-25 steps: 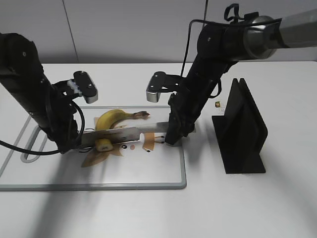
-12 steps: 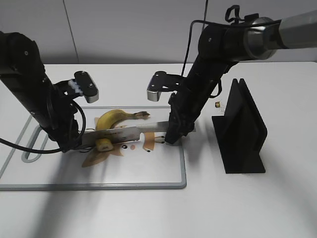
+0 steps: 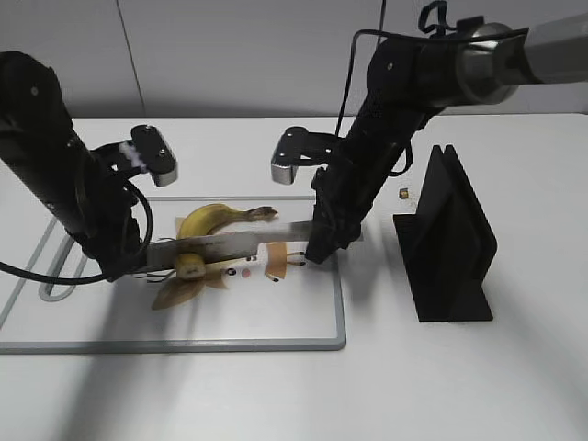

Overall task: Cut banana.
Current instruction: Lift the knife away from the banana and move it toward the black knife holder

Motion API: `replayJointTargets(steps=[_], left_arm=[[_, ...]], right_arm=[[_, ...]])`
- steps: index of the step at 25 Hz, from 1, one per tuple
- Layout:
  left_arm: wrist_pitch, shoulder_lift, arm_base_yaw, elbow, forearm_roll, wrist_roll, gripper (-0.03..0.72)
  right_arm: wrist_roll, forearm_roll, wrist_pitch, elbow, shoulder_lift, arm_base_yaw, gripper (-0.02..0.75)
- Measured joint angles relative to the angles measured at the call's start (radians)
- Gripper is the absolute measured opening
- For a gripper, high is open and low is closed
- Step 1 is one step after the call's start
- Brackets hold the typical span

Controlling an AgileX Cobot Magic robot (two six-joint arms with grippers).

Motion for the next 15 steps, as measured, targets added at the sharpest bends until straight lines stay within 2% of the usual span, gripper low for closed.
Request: replayJointTargets(steps=[15], left_arm=[[0.052,-0.146,-0.001,0.006,0.006,0.000,0.032]], right_arm=[[-0.006,-0.006,0.046,0.000,-0.108,0.001,0.259]])
